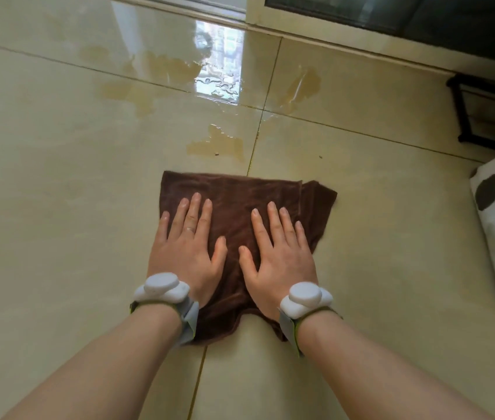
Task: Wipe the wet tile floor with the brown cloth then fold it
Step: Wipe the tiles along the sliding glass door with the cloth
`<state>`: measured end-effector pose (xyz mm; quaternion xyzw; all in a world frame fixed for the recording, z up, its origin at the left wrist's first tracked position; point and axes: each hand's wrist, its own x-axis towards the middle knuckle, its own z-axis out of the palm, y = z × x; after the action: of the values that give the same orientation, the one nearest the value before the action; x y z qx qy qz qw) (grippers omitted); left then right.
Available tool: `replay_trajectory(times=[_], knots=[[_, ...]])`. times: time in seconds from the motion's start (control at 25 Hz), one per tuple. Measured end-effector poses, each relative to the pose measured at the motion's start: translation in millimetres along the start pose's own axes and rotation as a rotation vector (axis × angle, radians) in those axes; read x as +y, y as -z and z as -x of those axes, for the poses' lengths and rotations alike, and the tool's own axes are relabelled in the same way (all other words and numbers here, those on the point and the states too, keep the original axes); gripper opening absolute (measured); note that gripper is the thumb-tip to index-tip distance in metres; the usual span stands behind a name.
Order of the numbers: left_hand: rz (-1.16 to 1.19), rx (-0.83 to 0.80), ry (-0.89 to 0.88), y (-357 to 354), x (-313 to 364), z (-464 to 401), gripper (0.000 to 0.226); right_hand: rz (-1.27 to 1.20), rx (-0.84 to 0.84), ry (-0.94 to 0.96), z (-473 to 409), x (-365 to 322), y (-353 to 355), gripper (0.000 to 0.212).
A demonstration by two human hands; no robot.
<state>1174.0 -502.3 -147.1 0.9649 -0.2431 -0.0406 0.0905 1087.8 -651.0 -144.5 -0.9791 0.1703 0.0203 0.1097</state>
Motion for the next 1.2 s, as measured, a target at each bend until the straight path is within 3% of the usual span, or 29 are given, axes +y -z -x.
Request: replay_trajectory(times=[0.28,0.72,0.92,1.2], knots=[[-0.014,-0.038,-0.200,6.1,-35.1,56.8,0.071,0.028,0.041,-0.113,79.9,-29.7,-14.7,0.073],[0.013,-0.075,-0.186,8.9,-29.5,39.4,0.071,0.101,-0.011,-0.138,74.9,-29.9,-13.5,0.074],[-0.008,-0.065,-0.187,6.8,-26.8,14.7,0.071,0.064,-0.025,-0.133,43.7,-17.2,-10.6,0.073],[-0.049,-0.016,-0.064,2.3,-15.2,-76.2,0.069,-0.011,0.020,-0.085,-69.3,6.8,0.7,0.071]])
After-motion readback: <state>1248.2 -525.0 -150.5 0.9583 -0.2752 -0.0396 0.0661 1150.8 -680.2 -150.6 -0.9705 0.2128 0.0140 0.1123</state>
